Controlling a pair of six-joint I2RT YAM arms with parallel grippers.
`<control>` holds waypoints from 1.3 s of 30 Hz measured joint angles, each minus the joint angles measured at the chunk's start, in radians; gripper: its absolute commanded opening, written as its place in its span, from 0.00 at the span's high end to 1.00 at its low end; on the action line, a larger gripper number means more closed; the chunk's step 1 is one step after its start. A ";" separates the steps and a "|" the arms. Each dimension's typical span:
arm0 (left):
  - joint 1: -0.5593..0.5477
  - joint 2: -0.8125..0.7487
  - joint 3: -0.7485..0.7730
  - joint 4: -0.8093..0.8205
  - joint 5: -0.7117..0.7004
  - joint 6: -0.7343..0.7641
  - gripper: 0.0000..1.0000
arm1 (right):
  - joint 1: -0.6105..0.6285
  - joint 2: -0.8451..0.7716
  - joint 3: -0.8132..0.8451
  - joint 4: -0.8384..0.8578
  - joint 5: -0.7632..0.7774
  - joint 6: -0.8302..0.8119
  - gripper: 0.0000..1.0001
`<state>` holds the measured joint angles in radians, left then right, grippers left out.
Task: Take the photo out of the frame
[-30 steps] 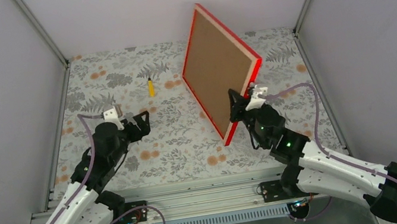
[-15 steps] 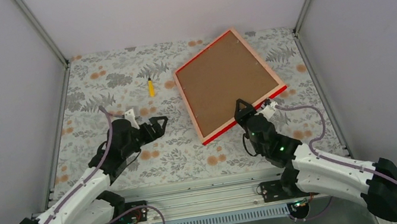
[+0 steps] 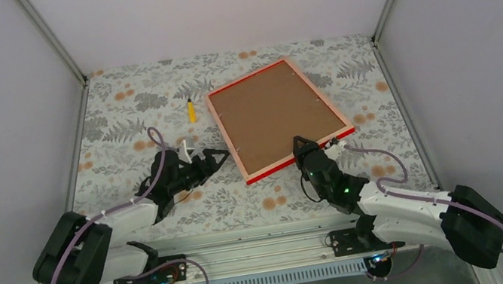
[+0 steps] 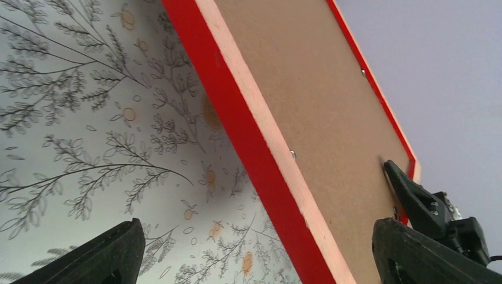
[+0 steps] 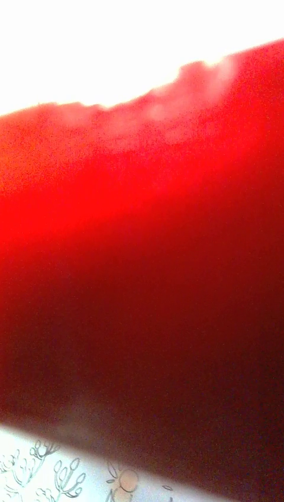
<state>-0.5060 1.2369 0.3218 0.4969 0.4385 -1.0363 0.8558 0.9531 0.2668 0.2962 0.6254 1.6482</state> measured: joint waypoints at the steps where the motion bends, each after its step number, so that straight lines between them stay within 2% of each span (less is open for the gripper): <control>1: 0.000 0.023 -0.001 0.029 0.011 -0.012 0.07 | 0.000 0.008 0.000 0.006 -0.007 0.010 0.87; 7: -0.001 0.154 -0.003 0.211 0.051 -0.093 0.19 | 0.000 0.053 0.000 0.041 -0.049 0.052 0.83; 11: -0.002 0.256 -0.003 0.322 0.076 -0.145 0.35 | 0.000 0.072 -0.008 0.066 -0.083 0.066 0.76; 16: -0.003 0.318 -0.004 0.401 0.097 -0.195 0.55 | 0.000 0.075 -0.034 -0.014 -0.119 0.031 0.64; 21: -0.003 0.354 -0.011 0.420 0.114 -0.220 0.69 | 0.000 0.020 -0.037 -0.123 -0.129 -0.021 0.53; 32: -0.002 0.408 -0.027 0.473 0.127 -0.261 0.86 | 0.000 -0.138 -0.017 -0.432 -0.166 -0.130 0.25; 39: -0.002 0.459 -0.034 0.504 0.150 -0.250 0.92 | 0.000 -0.116 0.142 -0.635 -0.184 -0.319 0.10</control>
<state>-0.5079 1.6955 0.2874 1.0004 0.5884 -1.2865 0.8558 0.8371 0.4084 -0.3386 0.4412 1.3296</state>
